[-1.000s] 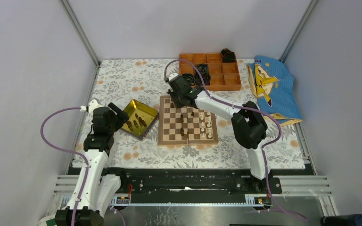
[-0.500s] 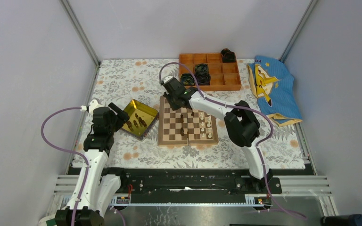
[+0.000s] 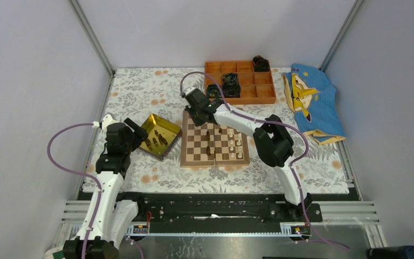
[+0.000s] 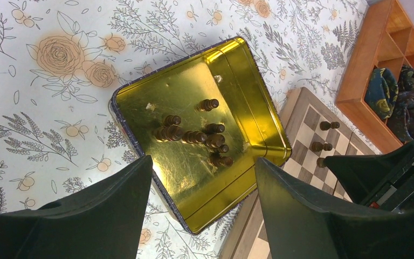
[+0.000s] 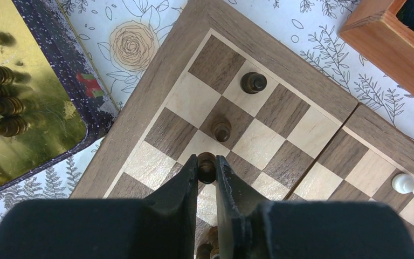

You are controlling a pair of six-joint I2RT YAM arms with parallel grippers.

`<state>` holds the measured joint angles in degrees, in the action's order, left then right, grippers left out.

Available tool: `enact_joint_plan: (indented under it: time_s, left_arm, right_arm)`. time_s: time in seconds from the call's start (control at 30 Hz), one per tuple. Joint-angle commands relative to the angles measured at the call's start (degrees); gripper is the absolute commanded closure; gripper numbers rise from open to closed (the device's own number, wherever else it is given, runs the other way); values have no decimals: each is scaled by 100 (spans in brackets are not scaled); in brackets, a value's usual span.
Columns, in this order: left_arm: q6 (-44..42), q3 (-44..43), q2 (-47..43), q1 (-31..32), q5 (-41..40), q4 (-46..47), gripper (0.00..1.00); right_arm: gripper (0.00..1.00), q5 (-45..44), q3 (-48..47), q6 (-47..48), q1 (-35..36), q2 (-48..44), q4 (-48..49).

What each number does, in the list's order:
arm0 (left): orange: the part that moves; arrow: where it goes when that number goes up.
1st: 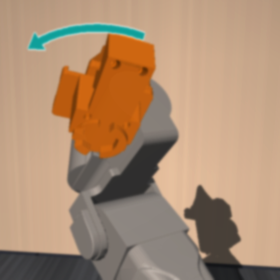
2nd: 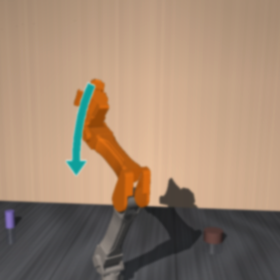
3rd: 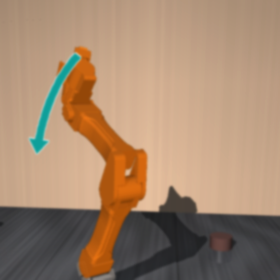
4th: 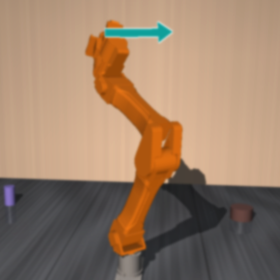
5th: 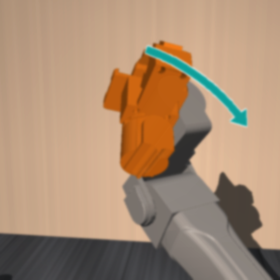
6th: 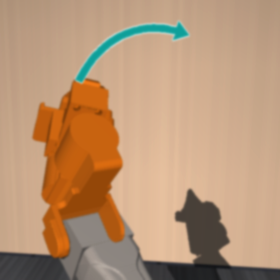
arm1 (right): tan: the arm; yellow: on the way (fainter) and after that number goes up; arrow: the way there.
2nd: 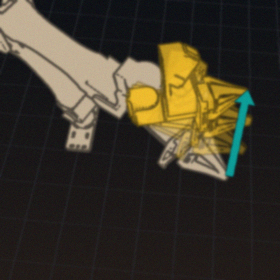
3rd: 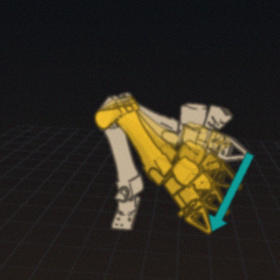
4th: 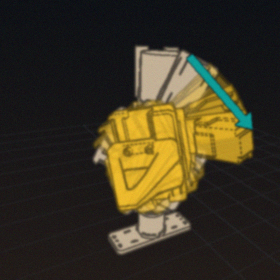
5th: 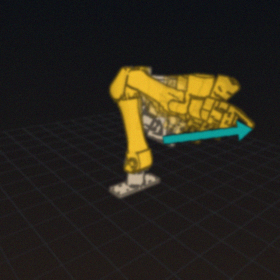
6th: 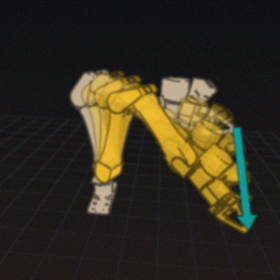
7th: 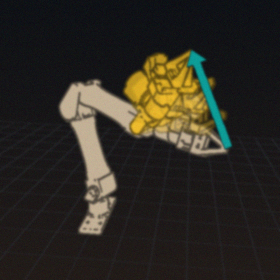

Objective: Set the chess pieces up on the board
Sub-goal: Place the chess piece on the chessboard.

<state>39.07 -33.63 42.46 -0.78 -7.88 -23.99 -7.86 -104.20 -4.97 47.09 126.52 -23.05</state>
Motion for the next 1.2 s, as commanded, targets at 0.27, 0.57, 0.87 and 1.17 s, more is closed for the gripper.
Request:
enact_joint_plan:
  time_s: [0.27, 0.57, 0.87, 1.17]
  left_arm:
    - [30, 59, -73, 30, 77, 311, 23]
    - [31, 58, -71, 31, 83, 323, 23]
    - [31, 67, -62, 30, 91, 324, 23]
    - [31, 67, -66, 30, 103, 324, 23]
  right_arm:
    - [99, 122, -240, 59, 49, 139, -29]
    - [99, 166, -293, 53, 54, 193, -42]
    - [98, 196, -298, 44, 53, 222, -59]
    - [75, 197, -285, 46, 47, 203, -76]
